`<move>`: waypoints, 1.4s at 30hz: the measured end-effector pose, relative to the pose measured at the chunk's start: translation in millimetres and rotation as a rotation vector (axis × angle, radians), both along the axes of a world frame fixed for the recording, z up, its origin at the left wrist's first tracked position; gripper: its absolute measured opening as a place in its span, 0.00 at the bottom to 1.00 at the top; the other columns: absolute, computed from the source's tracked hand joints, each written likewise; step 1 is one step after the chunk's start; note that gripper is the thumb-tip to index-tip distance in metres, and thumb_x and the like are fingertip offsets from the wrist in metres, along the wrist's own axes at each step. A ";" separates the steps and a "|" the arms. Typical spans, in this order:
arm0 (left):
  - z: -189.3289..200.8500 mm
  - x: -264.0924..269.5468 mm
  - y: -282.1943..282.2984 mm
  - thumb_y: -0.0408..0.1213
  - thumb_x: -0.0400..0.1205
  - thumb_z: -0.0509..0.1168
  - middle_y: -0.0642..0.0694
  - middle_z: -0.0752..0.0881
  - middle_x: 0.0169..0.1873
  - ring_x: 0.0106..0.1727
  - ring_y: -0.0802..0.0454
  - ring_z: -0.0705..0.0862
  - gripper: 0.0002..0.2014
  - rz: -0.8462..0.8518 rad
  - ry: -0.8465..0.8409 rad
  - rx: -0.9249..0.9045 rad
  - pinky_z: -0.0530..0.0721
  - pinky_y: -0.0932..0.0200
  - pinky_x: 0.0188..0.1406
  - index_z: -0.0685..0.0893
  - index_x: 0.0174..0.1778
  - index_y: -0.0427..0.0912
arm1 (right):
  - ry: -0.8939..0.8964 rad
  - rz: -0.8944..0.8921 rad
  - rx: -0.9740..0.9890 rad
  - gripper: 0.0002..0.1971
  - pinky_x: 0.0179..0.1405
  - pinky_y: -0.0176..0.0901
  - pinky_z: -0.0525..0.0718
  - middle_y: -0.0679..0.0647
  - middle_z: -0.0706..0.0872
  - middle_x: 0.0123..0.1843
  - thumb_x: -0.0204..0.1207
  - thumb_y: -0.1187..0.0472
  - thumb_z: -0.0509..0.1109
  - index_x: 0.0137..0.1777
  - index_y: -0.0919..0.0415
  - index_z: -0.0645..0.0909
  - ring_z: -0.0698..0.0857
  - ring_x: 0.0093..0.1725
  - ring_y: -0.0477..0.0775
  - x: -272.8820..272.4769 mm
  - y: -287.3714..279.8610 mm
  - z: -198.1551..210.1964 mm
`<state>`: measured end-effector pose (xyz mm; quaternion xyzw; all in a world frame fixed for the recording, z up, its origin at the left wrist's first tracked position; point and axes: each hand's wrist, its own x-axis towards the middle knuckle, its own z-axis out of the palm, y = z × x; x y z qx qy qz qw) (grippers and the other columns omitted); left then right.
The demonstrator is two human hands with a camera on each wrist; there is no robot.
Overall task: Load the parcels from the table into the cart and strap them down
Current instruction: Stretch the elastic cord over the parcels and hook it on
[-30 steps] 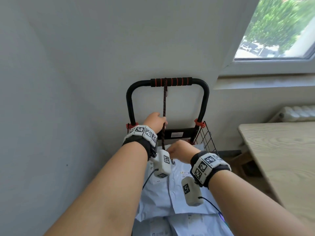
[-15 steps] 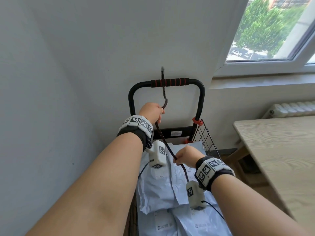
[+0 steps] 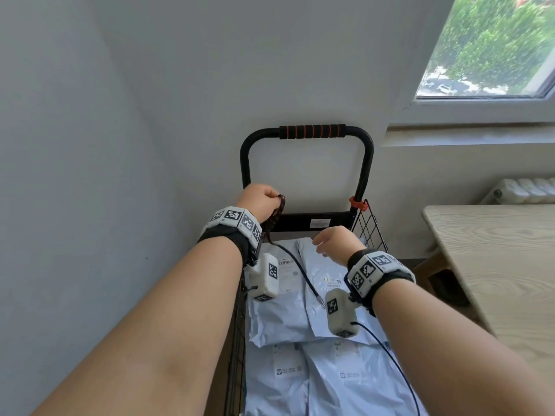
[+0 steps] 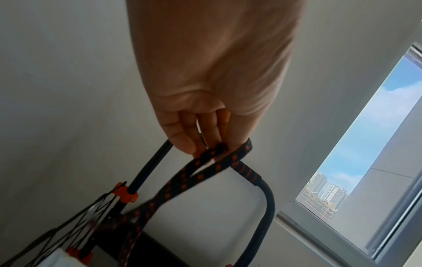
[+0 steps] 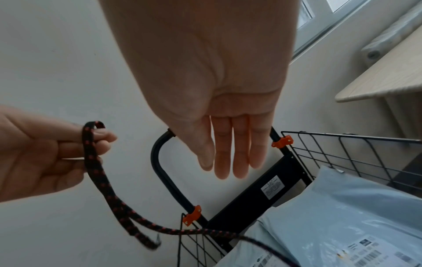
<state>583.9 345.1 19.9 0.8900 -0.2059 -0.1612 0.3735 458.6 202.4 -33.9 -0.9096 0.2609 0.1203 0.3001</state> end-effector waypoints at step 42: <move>-36.6 -104.5 27.2 0.33 0.78 0.71 0.45 0.87 0.56 0.57 0.47 0.86 0.11 0.101 0.257 0.347 0.85 0.52 0.60 0.87 0.57 0.44 | -0.265 -0.049 0.274 0.07 0.47 0.48 0.87 0.52 0.87 0.42 0.73 0.66 0.73 0.41 0.52 0.81 0.84 0.40 0.51 -27.0 -14.2 4.7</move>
